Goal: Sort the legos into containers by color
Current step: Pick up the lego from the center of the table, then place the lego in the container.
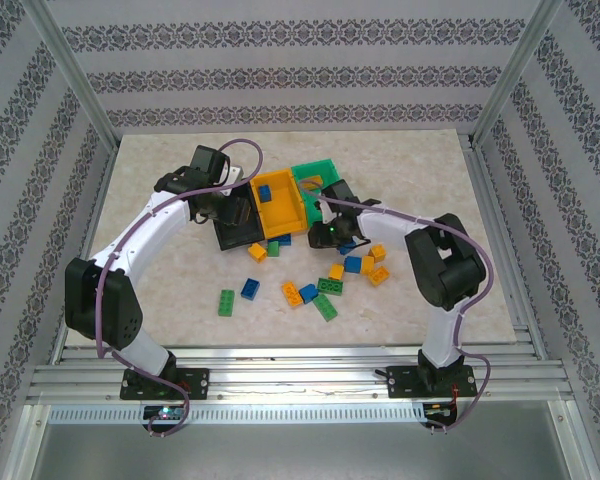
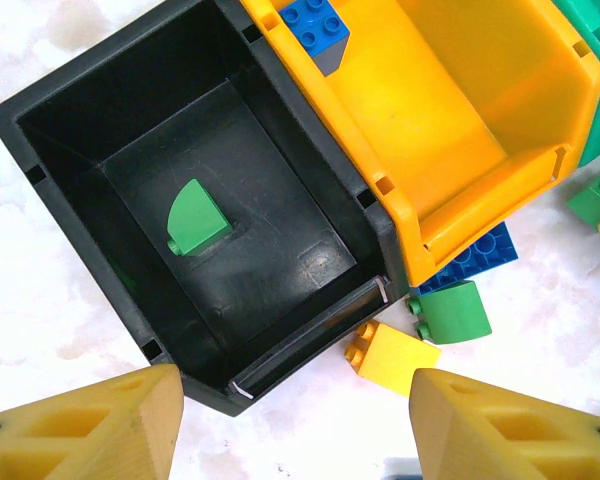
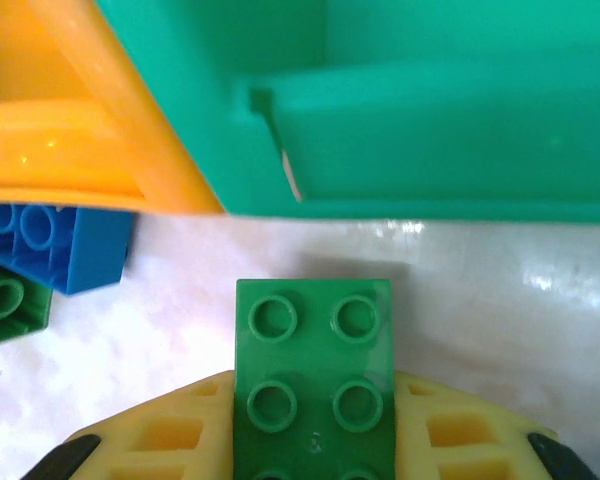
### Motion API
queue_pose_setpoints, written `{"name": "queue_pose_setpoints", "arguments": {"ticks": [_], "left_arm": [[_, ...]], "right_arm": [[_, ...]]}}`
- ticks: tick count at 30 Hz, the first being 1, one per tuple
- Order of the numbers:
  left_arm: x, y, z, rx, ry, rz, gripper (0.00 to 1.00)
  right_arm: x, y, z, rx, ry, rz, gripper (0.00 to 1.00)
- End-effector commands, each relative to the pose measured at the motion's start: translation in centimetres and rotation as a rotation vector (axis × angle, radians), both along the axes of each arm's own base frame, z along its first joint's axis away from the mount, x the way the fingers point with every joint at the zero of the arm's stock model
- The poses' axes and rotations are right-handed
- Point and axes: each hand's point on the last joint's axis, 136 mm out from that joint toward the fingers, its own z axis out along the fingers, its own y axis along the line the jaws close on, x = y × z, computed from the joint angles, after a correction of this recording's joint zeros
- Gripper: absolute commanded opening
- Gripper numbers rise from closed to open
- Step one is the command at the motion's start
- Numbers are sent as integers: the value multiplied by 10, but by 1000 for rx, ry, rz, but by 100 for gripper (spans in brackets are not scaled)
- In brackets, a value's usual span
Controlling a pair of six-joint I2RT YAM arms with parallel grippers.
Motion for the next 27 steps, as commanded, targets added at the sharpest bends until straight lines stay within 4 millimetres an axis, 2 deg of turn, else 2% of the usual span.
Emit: {"name": "queue_pose_setpoints", "arguments": {"ticks": [1, 3, 6, 9, 14, 17, 23, 26, 27], "left_arm": [[-4, 2, 1, 16, 1, -5, 62], [-4, 4, 1, 24, -2, 1, 62], [-3, 10, 0, 51, -6, 24, 62], [-2, 17, 0, 78, -10, 47, 62], [-1, 26, 2, 118, -30, 73, 62], [0, 38, 6, 139, -49, 116, 61], [0, 65, 34, 44, -204, 237, 60], [-1, 74, 42, 40, -240, 266, 59], [0, 75, 43, 40, -244, 272, 59]], "right_arm": [[-21, 8, 31, 95, 70, 67, 26], [-21, 16, 47, 126, 24, 72, 26], [-26, 41, 72, 132, -46, 142, 27], [-27, 73, 91, 134, -131, 218, 28], [-15, 125, 111, 174, -238, 267, 30], [2, 151, 116, 174, -293, 276, 30], [38, 195, 114, 211, -324, 283, 32], [50, 204, 107, 199, -321, 278, 46], [51, 205, 105, 195, -316, 282, 48]]}}
